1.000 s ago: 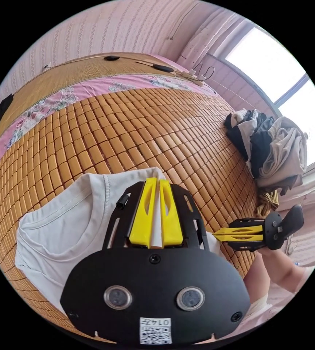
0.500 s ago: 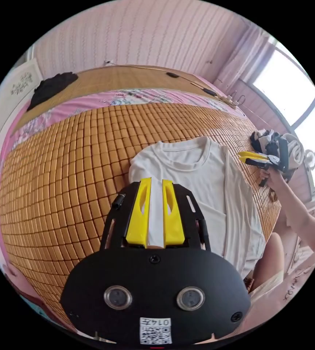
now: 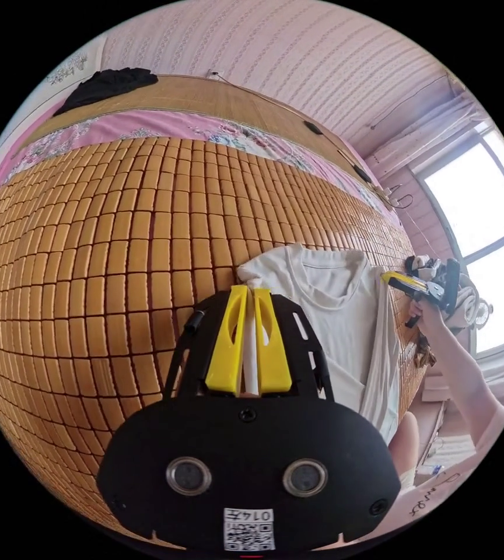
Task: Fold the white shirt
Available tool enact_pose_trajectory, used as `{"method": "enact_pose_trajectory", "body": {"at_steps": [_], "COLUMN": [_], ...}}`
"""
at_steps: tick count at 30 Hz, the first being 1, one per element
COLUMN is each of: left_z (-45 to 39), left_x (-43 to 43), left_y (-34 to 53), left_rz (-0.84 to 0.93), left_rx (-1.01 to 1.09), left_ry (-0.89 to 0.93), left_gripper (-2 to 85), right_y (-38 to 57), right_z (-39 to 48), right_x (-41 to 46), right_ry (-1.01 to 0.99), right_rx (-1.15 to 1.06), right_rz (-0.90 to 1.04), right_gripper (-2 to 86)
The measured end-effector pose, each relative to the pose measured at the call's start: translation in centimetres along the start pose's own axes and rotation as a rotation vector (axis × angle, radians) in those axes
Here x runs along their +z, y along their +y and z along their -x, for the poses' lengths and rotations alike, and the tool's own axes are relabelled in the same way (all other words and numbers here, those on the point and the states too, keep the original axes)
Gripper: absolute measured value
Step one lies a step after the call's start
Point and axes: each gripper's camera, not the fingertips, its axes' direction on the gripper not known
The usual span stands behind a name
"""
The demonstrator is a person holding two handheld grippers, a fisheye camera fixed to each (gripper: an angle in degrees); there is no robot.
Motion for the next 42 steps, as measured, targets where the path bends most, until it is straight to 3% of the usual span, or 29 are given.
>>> {"method": "enact_pose_trajectory", "body": {"at_steps": [5, 9, 17, 21, 27, 31, 35, 39, 42], "left_z": [-1.4, -3.7, -9.5, -10.6, -8.6, -9.3, -11.4, -11.8, -11.9], "left_x": [-7.4, -12.3, -24.7, -27.1, -22.7, -23.5, -28.6, -29.8, -27.3], "left_y": [-1.1, -0.4, 13.4, 23.8, 36.3, 38.0, 38.4, 39.9, 41.0], "left_rz": [-0.207, -0.245, -0.24, -0.175, -0.014, -0.042, -0.162, -0.18, -0.064], "left_rx": [-0.018, 0.059, 0.313, 0.275, 0.019, 0.008, 0.073, 0.066, 0.048], "left_ry": [0.033, 0.047, 0.093, 0.129, 0.148, 0.072, 0.125, 0.161, 0.119], "left_gripper": [-0.7, -0.7, -0.7, -0.7, -0.6, -0.6, -0.6, -0.5, 0.0], "right_y": [-0.1, 1.6, 17.1, 25.5, 35.5, 37.3, 37.6, 37.9, 38.2], "right_z": [-2.0, -0.8, 7.6, 11.1, 14.7, 15.5, 16.2, 17.2, 17.9], "right_x": [-4.8, -8.5, -19.5, -21.1, -13.2, -14.2, -19.0, -18.7, -16.4], "right_ry": [0.027, -0.001, -0.122, -0.181, -0.129, -0.09, -0.099, -0.096, -0.121], "right_rx": [0.134, 0.096, -0.05, -0.031, 0.101, 0.236, 0.235, 0.21, 0.218], "right_rz": [-0.16, -0.234, -0.381, -0.308, 0.006, -0.088, -0.233, -0.184, -0.101], "right_gripper": [0.6, 0.5, 0.5, 0.5, 0.6, 0.6, 0.6, 0.6, 0.7]}}
